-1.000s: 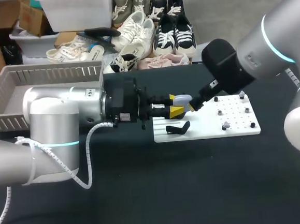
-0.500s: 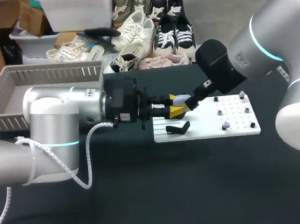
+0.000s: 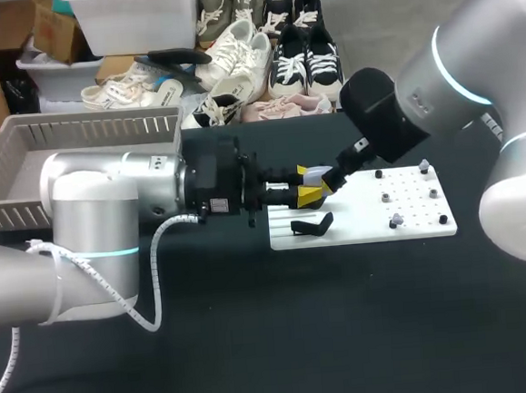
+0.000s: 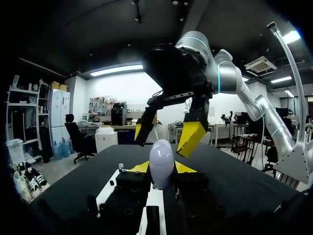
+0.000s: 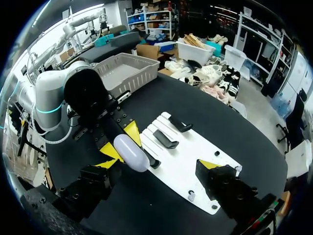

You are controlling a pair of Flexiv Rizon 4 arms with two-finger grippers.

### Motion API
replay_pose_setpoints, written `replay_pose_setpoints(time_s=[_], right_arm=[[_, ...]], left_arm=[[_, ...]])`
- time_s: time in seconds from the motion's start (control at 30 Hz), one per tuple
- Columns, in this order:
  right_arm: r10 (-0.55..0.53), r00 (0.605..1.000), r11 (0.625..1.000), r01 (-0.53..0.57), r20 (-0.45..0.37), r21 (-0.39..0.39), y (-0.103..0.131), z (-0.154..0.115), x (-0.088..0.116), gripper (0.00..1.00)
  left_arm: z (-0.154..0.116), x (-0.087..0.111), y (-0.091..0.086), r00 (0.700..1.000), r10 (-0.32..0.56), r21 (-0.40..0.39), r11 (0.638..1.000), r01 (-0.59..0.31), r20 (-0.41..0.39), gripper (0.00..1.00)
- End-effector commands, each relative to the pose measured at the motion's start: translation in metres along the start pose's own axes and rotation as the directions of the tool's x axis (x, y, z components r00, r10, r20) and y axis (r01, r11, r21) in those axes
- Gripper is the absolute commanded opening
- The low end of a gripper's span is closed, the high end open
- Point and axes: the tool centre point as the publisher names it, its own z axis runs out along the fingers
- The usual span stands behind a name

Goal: Pick up each earbud case from the left stands, insert the matching earbuds, close the lid, and place the case in the box.

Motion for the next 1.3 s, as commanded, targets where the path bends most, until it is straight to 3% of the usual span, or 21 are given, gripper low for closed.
replay_pose_setpoints(time_s=[0.03, 0.57, 0.93, 1.1, 1.3], right_arm=[[0.006, 1.0, 1.0, -0.006, -0.001, 0.014, 0.002, 0.003, 0.0, 1.0], [0.018, 1.0, 1.0, -0.018, 0.011, 0.023, -0.003, -0.001, -0.008, 1.0], [-0.005, 0.999, 0.998, 0.003, 0.037, 0.055, -0.008, -0.01, -0.029, 1.0], [-0.015, 0.998, 0.992, 0.008, 0.059, 0.123, -0.017, -0.027, -0.032, 1.0], [-0.025, 1.0, 0.957, 0.024, 0.0, 0.29, -0.044, -0.046, -0.021, 1.0]], left_arm=[[0.0, 0.001, 0.002, 1.0, 0.0, 0.004, 1.0, 0.0, 0.001, 0.0], [0.0, 0.001, 0.002, 1.0, 0.0, 0.004, 1.0, 0.0, 0.001, 0.0], [0.0, 0.001, 0.002, 1.0, 0.0, 0.004, 1.0, 0.0, 0.001, 0.0], [0.0, 0.001, 0.002, 1.0, 0.0, 0.004, 1.0, 0.0, 0.001, 0.0], [0.0, 0.001, 0.002, 1.0, 0.0, 0.004, 1.0, 0.0, 0.001, 0.0]])
